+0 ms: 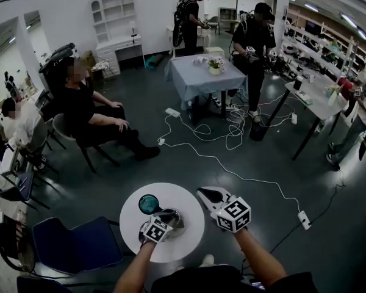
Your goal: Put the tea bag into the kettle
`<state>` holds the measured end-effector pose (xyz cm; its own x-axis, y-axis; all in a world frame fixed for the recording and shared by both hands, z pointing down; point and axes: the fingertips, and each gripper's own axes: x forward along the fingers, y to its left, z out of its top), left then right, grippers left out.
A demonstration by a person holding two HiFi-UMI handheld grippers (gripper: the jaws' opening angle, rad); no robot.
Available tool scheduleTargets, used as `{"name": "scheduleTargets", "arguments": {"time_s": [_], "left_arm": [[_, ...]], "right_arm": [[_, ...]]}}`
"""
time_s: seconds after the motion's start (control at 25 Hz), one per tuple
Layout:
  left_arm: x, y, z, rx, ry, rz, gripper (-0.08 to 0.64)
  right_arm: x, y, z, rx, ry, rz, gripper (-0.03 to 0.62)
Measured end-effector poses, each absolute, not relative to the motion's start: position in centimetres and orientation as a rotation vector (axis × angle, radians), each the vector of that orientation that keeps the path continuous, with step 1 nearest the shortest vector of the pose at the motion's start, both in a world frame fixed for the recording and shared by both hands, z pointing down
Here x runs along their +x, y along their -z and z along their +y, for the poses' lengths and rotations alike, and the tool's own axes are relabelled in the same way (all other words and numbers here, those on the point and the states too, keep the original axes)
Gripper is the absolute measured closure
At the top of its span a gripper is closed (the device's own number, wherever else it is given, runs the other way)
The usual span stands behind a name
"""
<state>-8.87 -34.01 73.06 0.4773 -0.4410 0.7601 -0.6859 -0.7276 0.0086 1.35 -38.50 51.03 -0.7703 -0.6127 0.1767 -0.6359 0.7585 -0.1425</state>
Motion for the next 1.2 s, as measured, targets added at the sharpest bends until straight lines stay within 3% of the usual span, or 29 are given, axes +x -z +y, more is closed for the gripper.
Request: {"name": "scheduleTargets", "arguments": {"time_s": [0.6,1.2], "left_arm": [[-8.5,-74.3,-33.4,2.469,-1.327,-0.878,0.494],[-9.2,-75.3,-34.3,2.486,-1.331,-0.91,0.494]], "right_arm": [[1.8,-52.1,-38.1,1.026,-0.323,-2.819,0.574],[1.4,-53.9,-38.8,1.022,-0.35,-2.805,0.574]]}}
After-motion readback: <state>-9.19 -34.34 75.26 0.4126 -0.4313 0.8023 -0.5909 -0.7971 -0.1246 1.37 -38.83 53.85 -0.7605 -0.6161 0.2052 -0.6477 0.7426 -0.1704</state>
